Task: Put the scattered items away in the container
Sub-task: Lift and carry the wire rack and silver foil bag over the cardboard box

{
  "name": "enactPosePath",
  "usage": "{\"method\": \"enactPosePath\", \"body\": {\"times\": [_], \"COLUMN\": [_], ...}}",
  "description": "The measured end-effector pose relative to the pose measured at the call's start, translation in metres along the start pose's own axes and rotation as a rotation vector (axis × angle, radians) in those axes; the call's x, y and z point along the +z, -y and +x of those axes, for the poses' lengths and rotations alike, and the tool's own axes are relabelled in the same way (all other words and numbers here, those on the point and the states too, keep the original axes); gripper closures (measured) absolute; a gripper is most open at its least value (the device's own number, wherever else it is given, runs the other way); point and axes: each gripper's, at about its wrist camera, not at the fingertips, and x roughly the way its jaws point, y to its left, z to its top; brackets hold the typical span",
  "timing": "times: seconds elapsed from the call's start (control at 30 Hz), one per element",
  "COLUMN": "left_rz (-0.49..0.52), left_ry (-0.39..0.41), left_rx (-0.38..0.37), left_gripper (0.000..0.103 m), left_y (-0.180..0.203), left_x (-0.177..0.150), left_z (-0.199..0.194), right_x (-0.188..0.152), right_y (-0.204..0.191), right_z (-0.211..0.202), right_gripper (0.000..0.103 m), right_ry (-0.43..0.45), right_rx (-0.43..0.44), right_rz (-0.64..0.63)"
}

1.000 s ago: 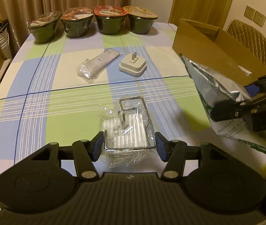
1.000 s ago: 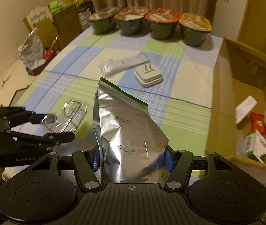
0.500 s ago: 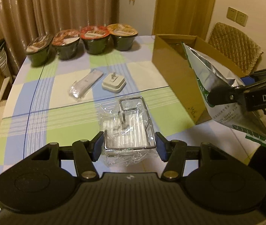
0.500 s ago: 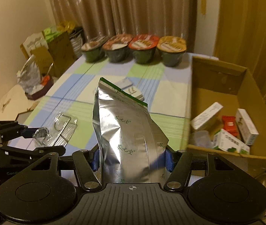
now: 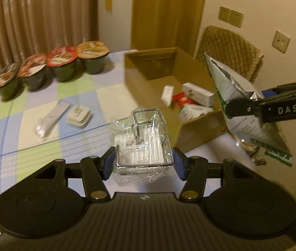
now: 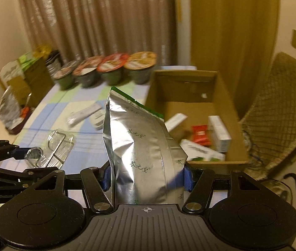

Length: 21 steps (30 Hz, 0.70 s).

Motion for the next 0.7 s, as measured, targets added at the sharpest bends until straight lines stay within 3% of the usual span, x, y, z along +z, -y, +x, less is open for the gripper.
{"method": "enactPosePath", "body": {"times": [0.33, 0.7], "left_rz": [-0.011, -0.035], "left_ry": [0.027, 0.014], "left_rx": [-0.063, -0.085], "left_gripper": [0.051, 0.051], "left_y": [0.039, 0.053], "left_x": [0.05, 0.077], "left_z": [0.046, 0.096], "right_x": [0.015, 0.03], "right_y": [0.056, 0.091], "right_z": [0.002, 0.022], "right_gripper": [0.039, 0.039], "right_ry": [0.023, 0.01], "right_rx": [-0.061, -0.086], "right_rz": [0.046, 0.058]}}
